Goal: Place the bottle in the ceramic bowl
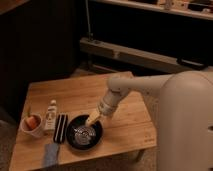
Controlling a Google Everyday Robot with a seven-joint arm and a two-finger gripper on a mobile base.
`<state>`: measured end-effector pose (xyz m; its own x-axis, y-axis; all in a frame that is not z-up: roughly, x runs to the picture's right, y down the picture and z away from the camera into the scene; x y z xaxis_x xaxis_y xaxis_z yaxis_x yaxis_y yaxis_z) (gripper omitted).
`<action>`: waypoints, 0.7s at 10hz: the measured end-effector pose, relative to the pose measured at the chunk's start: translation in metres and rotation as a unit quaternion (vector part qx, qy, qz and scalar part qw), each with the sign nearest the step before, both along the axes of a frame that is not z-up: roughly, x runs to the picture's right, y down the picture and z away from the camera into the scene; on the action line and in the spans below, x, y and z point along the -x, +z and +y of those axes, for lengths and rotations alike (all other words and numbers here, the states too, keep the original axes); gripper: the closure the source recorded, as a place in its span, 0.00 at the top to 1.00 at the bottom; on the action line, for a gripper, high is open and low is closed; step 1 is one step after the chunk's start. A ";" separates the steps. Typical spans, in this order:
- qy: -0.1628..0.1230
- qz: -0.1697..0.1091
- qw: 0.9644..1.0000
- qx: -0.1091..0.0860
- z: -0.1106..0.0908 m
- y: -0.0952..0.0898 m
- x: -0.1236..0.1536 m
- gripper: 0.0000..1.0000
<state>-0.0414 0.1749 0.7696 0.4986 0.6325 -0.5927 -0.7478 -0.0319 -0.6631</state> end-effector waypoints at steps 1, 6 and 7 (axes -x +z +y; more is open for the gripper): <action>0.000 0.000 1.000 0.000 0.000 0.000 0.000 0.80; 0.021 -0.003 1.000 -0.009 -0.035 0.003 -0.010 0.80; 0.029 -0.005 0.999 -0.016 -0.051 0.005 -0.013 0.80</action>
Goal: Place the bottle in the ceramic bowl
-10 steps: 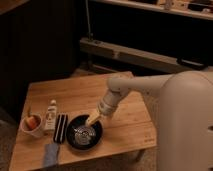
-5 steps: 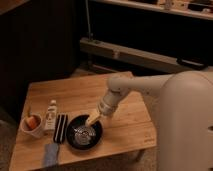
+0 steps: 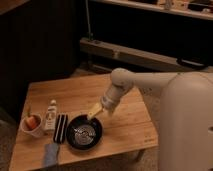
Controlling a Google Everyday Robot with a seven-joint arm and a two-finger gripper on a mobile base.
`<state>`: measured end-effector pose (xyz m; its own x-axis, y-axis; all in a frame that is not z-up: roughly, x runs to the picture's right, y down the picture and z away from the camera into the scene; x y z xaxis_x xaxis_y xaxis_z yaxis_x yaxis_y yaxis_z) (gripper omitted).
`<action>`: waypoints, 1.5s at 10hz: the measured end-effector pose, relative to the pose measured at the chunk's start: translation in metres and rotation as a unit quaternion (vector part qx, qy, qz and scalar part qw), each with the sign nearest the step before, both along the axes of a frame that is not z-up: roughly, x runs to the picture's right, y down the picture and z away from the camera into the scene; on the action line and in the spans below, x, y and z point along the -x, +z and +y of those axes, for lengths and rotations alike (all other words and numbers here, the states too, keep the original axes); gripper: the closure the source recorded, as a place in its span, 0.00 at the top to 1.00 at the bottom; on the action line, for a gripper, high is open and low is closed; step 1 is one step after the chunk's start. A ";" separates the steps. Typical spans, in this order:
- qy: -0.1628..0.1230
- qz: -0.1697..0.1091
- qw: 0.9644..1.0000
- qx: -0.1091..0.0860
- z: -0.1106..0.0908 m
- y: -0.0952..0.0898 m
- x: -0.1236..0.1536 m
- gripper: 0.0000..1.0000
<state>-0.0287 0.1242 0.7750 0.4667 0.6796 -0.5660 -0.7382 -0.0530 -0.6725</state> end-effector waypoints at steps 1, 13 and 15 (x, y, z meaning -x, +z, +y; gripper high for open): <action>0.011 -0.003 1.000 -0.010 -0.023 0.004 -0.003 0.80; 0.172 -0.045 0.972 -0.154 -0.205 -0.009 0.004 0.80; 0.181 -0.070 0.966 -0.172 -0.178 -0.038 0.027 0.80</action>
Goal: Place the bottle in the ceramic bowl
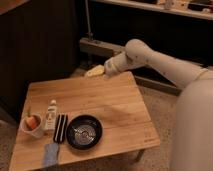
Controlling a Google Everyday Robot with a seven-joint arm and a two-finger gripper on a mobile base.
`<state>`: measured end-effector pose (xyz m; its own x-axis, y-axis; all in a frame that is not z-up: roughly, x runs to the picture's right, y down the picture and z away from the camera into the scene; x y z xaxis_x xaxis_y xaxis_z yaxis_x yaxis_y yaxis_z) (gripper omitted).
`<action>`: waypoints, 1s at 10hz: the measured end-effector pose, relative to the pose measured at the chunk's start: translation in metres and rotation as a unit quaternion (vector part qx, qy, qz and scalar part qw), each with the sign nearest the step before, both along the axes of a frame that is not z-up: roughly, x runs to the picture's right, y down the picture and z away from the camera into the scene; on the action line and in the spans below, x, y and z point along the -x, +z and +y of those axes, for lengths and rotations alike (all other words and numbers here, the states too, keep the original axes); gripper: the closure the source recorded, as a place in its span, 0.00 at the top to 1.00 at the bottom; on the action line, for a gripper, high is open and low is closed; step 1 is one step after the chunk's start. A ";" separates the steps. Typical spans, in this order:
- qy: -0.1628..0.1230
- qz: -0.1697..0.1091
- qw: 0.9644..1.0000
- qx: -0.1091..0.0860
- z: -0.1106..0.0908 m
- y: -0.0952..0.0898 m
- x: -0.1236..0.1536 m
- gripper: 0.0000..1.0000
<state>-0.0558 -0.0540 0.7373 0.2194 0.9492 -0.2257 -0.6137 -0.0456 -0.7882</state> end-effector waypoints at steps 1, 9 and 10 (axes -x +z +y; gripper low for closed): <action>0.003 -0.011 1.000 -0.015 0.015 -0.017 0.014 0.80; -0.019 0.016 1.000 -0.012 0.009 -0.003 0.085 0.80; -0.034 0.017 0.999 0.002 -0.001 0.012 0.101 0.80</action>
